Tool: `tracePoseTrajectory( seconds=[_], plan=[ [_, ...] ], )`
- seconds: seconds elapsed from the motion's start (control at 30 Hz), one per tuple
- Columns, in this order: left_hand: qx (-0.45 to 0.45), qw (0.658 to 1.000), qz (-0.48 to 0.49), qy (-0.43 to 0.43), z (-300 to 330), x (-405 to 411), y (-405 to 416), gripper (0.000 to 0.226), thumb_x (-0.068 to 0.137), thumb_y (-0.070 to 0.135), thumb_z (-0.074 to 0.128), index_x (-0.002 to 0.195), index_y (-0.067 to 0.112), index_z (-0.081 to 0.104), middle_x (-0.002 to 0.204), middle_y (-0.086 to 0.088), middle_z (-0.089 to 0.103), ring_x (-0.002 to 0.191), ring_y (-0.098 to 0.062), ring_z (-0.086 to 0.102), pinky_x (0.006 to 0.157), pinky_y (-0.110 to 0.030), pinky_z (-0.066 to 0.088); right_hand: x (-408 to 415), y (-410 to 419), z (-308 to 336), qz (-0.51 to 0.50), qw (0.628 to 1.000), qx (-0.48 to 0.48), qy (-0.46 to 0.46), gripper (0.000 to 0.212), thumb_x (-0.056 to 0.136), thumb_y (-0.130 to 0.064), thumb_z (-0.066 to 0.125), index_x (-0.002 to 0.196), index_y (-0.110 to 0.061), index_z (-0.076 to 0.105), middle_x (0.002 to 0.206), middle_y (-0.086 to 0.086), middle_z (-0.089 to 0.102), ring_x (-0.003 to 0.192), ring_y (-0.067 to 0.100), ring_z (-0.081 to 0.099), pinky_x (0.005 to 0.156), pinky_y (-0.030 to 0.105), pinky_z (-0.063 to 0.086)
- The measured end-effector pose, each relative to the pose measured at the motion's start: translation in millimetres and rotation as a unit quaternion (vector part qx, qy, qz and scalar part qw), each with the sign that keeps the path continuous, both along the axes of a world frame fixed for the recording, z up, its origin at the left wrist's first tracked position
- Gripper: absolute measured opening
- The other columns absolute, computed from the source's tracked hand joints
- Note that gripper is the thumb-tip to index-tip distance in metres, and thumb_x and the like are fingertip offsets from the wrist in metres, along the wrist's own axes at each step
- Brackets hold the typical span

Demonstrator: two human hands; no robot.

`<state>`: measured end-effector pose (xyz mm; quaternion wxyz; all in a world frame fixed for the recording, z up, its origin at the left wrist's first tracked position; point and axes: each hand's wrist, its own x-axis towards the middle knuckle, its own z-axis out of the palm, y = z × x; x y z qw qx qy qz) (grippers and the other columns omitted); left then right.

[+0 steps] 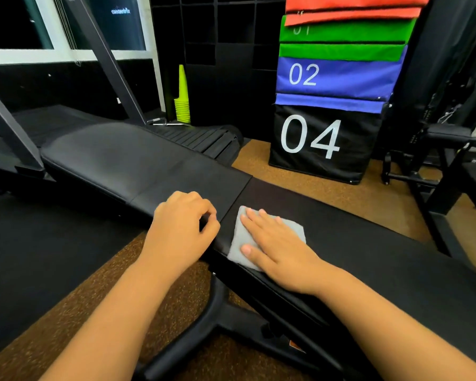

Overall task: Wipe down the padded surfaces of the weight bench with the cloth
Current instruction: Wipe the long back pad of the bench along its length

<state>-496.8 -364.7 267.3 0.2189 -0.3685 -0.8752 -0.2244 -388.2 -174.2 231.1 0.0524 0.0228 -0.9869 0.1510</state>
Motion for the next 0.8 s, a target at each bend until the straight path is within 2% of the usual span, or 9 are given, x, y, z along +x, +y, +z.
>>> tracePoseTrajectory(
  seconds=[0.07,0.13,0.27,0.37,0.43,0.53,0.6,0.7,0.8],
  plan=[
    [-0.001,0.999,0.002,0.032,7.0,-7.2,14.6,0.031,0.085,0.042,0.044,0.088,0.025,0.07,0.083,0.009,0.062,0.087,-0.02,0.055,0.07,-0.039,0.047,-5.6,19.2,-0.6,-0.011,1.0,-0.02,-0.013,0.069,0.096,-0.059,0.018,0.155,-0.029,0.001,0.161,-0.014,-0.008,0.148,0.007,-0.013,0.12,0.031,-0.009],
    [-0.017,0.999,0.0,0.043,7.2,-15.2,31.8,0.036,0.087,0.045,0.042,0.093,0.024,0.071,0.089,0.009,0.065,0.091,-0.02,0.057,0.072,-0.037,0.046,-22.0,42.5,-0.8,-0.061,0.997,-0.035,-0.017,0.064,0.101,-0.051,0.025,0.155,-0.027,0.003,0.162,-0.01,-0.004,0.15,0.013,-0.007,0.121,0.033,-0.007],
    [-0.073,0.997,0.018,0.029,-6.7,-22.9,52.0,0.034,0.095,0.048,0.037,0.096,0.031,0.067,0.098,0.015,0.064,0.1,-0.013,0.054,0.081,-0.033,0.038,-53.6,82.6,5.0,-0.168,0.985,-0.038,-0.022,0.061,0.103,-0.045,0.027,0.155,-0.018,0.011,0.163,0.0,0.008,0.15,0.024,0.006,0.119,0.042,0.002],
    [-0.079,0.996,0.026,0.01,-10.2,-26.8,53.3,0.032,0.096,0.048,0.038,0.101,0.034,0.067,0.106,0.018,0.065,0.104,-0.01,0.054,0.081,-0.032,0.038,-67.4,81.4,6.5,-0.208,0.978,-0.001,-0.024,0.059,0.103,-0.045,0.025,0.153,-0.014,0.017,0.161,0.004,0.014,0.146,0.028,0.014,0.118,0.047,0.008],
    [-0.077,0.996,0.031,0.011,-11.7,-28.3,54.0,0.033,0.095,0.048,0.04,0.105,0.033,0.068,0.11,0.017,0.066,0.106,-0.01,0.057,0.083,-0.033,0.04,-64.4,63.8,4.9,-0.171,0.985,0.009,-0.015,0.062,0.102,-0.047,0.024,0.154,-0.014,0.012,0.163,0.003,0.008,0.148,0.026,0.007,0.119,0.047,0.005],
    [-0.073,0.997,0.035,0.013,-13.8,-28.7,54.7,0.037,0.089,0.048,0.041,0.107,0.032,0.069,0.111,0.017,0.068,0.106,-0.009,0.059,0.083,-0.032,0.043,-45.2,43.3,-2.4,-0.066,0.998,-0.004,-0.01,0.064,0.102,-0.05,0.021,0.155,-0.022,-0.001,0.163,-0.007,-0.008,0.149,0.015,-0.012,0.121,0.038,-0.008],
    [-0.073,0.997,0.036,0.01,-14.0,-28.9,55.3,0.039,0.088,0.047,0.041,0.108,0.031,0.07,0.113,0.016,0.068,0.109,-0.009,0.06,0.084,-0.033,0.045,-45.9,57.3,-1.0,-0.04,0.999,-0.022,-0.018,0.064,0.101,-0.051,0.024,0.155,-0.027,0.0,0.162,-0.01,-0.008,0.148,0.011,-0.013,0.121,0.036,-0.009],
    [-0.08,0.996,0.035,0.004,-13.0,-29.1,56.0,0.043,0.088,0.047,0.04,0.114,0.031,0.071,0.12,0.016,0.067,0.119,-0.009,0.057,0.09,-0.032,0.045,-71.4,97.0,2.5,-0.113,0.993,-0.039,-0.024,0.061,0.102,-0.048,0.028,0.155,-0.024,0.009,0.163,-0.004,0.006,0.15,0.019,0.003,0.12,0.041,-0.001],
    [-0.097,0.995,0.035,-0.012,-14.0,-30.9,56.7,0.049,0.088,0.048,0.034,0.123,0.034,0.066,0.131,0.018,0.061,0.13,-0.007,0.049,0.099,-0.031,0.041,-96.3,118.4,6.2,-0.223,0.973,-0.031,-0.045,0.054,0.101,-0.051,0.023,0.148,-0.025,0.032,0.154,0.003,0.035,0.139,0.029,0.034,0.111,0.047,0.023]
  ],
)
